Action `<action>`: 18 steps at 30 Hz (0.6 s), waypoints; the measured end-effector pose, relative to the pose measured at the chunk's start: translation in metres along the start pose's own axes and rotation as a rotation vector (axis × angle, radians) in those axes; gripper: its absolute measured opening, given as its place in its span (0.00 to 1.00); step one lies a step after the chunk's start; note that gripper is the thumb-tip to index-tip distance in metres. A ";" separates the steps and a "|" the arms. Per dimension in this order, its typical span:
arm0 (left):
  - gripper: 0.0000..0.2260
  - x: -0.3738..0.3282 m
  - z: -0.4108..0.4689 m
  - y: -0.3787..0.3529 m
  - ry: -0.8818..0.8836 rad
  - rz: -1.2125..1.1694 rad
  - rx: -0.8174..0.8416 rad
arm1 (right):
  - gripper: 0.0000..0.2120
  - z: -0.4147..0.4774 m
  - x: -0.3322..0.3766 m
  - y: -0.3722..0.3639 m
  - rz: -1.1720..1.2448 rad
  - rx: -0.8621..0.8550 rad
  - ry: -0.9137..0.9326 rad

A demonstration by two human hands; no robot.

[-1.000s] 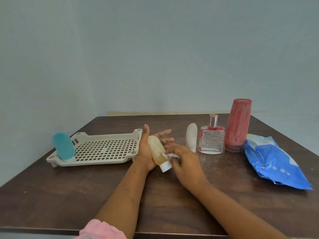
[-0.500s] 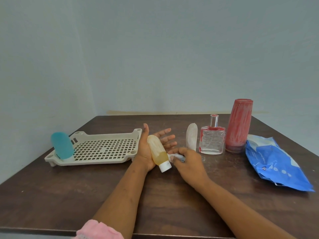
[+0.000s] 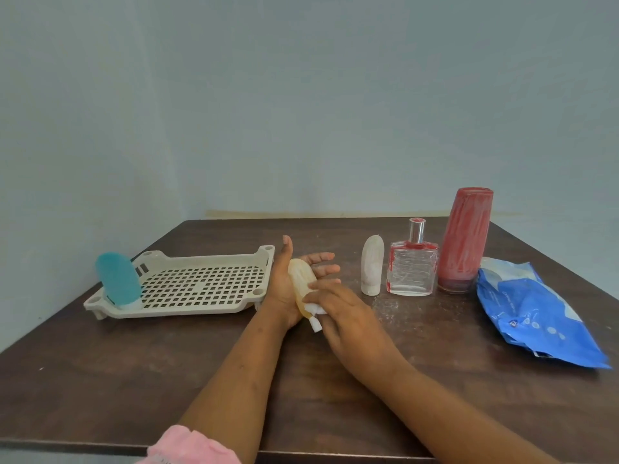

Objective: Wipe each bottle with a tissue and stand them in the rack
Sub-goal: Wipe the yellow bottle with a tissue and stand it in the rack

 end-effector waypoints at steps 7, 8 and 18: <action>0.36 -0.001 -0.006 -0.002 -0.001 -0.025 0.022 | 0.05 0.003 -0.018 0.001 0.077 -0.035 -0.326; 0.36 -0.001 -0.007 -0.003 0.001 -0.022 0.023 | 0.04 0.003 -0.022 0.000 0.069 -0.005 -0.378; 0.35 0.001 -0.005 -0.002 0.007 -0.047 0.051 | 0.03 0.008 -0.017 0.003 0.235 -0.060 -0.419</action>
Point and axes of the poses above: each hand's wrist, its own z-axis towards the middle knuckle, its own y-axis out of the back of the hand, x = y × z, the point moved 2 cm from there along z, towards the middle knuckle, and after that the axes turned 12 degrees about -z, right-handed, at the moved point
